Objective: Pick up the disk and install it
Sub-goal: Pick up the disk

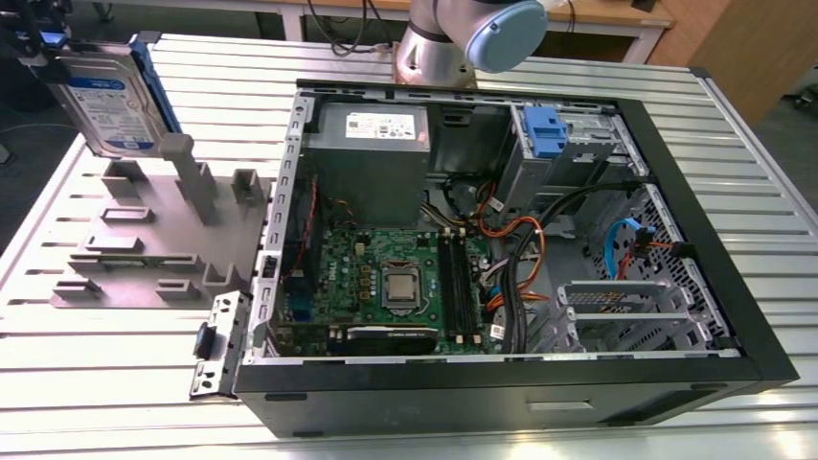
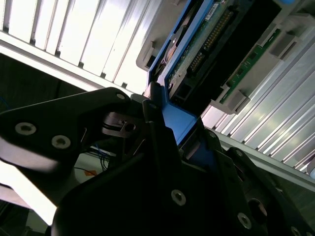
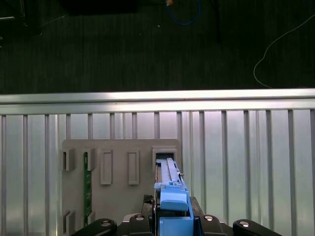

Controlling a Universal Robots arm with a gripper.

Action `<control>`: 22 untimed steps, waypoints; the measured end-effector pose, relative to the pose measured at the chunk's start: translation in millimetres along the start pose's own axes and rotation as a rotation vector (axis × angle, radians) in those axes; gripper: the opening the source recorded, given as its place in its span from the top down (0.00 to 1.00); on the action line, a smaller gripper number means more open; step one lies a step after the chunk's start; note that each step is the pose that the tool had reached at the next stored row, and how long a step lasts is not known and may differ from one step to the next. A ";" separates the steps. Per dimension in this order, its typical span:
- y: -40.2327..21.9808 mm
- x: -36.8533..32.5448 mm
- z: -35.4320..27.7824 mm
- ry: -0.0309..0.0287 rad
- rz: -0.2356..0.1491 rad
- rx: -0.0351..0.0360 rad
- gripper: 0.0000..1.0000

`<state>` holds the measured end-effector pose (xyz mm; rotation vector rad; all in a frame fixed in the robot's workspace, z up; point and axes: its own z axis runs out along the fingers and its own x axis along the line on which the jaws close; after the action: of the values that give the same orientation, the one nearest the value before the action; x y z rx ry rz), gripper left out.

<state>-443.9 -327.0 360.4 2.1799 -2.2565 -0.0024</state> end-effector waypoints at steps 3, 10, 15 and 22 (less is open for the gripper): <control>0.0 0.0 -0.7 -0.0001 0.000 0.0001 0.64; 0.0 0.0 -5.2 0.0000 0.000 0.0000 0.64; 0.0 0.0 -7.3 -0.0001 0.000 0.0002 0.64; 0.0 0.0 -9.9 0.0000 0.000 0.0000 0.64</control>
<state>-443.9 -327.0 370.4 2.1799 -2.2564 -0.0024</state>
